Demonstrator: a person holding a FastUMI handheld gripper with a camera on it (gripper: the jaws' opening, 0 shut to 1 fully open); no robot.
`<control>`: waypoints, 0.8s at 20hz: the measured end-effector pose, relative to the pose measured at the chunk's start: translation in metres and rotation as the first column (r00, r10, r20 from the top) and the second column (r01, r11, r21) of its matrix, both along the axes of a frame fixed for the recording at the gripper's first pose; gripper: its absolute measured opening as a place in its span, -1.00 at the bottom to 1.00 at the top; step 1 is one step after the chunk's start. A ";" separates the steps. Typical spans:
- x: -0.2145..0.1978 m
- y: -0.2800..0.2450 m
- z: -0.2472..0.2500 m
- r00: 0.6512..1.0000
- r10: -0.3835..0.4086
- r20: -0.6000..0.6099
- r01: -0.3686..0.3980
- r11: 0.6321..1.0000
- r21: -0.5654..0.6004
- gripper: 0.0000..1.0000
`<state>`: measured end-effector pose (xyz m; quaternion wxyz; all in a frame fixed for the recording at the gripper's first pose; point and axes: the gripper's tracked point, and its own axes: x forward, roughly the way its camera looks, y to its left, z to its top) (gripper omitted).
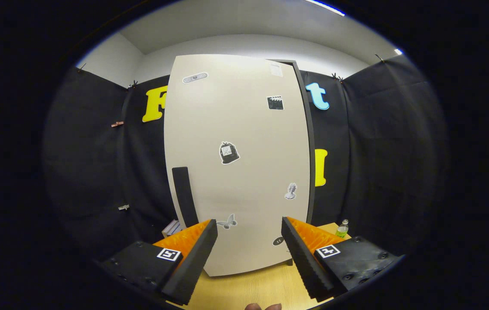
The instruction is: Open the shoe cabinet door, grab the shoes and put them into the shoe cabinet, then close the shoe cabinet door.
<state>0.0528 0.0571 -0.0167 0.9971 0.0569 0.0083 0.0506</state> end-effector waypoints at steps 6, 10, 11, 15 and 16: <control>-0.002 -0.003 0.000 1.000 0.000 0.002 0.000 1.000 -0.001 0.96; -0.001 -0.007 0.002 1.000 -0.004 0.002 0.004 1.000 0.001 0.95; -0.001 -0.007 0.002 1.000 -0.006 0.002 0.006 1.000 -0.001 0.95; -0.001 -0.008 0.001 1.000 -0.005 -0.003 0.005 1.000 0.006 0.96; 0.000 -0.008 0.001 1.000 -0.005 -0.002 0.005 1.000 0.007 0.95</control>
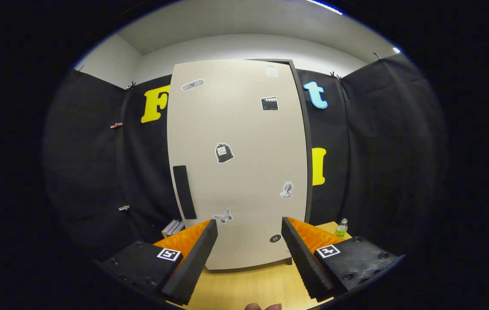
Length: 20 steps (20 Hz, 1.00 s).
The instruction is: Open the shoe cabinet door, grab the shoes and put them into the shoe cabinet, then close the shoe cabinet door.
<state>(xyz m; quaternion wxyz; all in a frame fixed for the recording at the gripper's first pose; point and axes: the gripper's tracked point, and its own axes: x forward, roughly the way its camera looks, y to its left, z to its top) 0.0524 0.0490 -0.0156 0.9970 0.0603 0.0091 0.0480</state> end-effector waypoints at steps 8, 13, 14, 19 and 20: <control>0.000 0.002 -0.002 1.000 0.008 -0.004 -0.008 1.000 0.003 0.95; -0.001 0.001 -0.002 1.000 0.009 -0.001 -0.009 1.000 0.009 0.95; -0.002 0.000 -0.002 1.000 0.009 -0.001 -0.009 1.000 0.009 0.96; -0.002 -0.002 0.000 1.000 0.008 0.000 -0.008 1.000 0.013 0.96; -0.001 -0.002 0.000 1.000 0.008 0.001 -0.008 1.000 0.013 0.96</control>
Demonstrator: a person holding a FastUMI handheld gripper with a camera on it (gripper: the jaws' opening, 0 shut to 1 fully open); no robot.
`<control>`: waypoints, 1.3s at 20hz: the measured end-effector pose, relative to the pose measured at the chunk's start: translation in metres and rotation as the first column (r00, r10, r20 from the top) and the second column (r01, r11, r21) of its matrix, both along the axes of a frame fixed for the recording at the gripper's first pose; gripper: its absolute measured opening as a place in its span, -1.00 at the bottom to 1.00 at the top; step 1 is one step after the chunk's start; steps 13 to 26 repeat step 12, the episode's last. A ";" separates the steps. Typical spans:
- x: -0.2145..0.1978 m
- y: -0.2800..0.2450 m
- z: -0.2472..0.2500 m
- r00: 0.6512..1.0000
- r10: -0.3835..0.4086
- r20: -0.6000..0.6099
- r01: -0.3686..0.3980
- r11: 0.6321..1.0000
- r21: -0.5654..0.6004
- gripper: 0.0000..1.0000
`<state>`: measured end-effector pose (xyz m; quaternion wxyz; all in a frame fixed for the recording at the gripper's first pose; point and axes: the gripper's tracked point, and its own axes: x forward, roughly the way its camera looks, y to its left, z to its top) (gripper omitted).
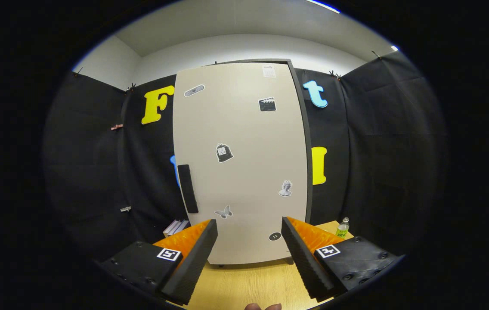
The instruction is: Open the shoe cabinet door, grab the shoes and put them into the shoe cabinet, then close the shoe cabinet door.
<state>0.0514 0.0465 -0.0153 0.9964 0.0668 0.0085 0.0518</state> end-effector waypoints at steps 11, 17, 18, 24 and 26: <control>0.001 -0.001 -0.001 1.000 0.000 -0.004 0.000 1.000 0.006 0.96; 0.002 0.000 -0.001 1.000 0.001 -0.004 -0.001 1.000 0.004 0.96; 0.002 0.000 -0.001 1.000 0.001 -0.004 -0.001 1.000 0.004 0.96; 0.002 0.000 -0.001 1.000 0.001 -0.004 -0.001 1.000 0.004 0.96; 0.002 0.000 -0.001 1.000 0.001 -0.004 -0.001 1.000 0.004 0.96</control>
